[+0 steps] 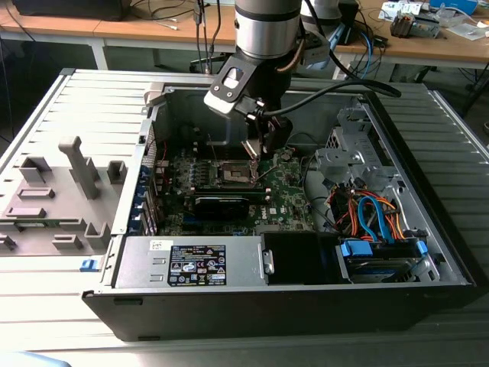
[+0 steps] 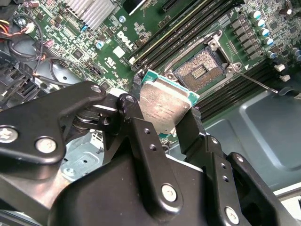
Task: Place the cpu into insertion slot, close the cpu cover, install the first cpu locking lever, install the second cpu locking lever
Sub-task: 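Place the cpu into insertion slot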
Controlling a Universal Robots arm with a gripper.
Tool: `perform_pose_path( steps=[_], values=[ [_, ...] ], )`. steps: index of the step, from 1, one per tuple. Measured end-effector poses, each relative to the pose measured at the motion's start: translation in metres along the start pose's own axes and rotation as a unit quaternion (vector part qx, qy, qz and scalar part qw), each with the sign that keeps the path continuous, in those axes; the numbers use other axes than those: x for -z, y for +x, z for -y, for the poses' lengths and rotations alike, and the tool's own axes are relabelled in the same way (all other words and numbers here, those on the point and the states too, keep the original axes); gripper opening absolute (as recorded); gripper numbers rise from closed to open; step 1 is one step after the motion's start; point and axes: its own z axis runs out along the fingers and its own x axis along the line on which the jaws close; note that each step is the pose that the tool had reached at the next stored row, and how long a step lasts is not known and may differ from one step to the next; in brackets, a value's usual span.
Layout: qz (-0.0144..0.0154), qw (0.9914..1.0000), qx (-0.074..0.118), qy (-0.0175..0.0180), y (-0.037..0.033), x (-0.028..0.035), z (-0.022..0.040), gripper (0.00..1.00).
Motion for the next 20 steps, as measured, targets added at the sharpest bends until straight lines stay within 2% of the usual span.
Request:
perform_pose_path(
  steps=[20],
  values=[
    [0.0036, 0.99960, -0.028, 0.0004, 0.0000, -0.0001, 0.0000, 0.55]
  ],
)
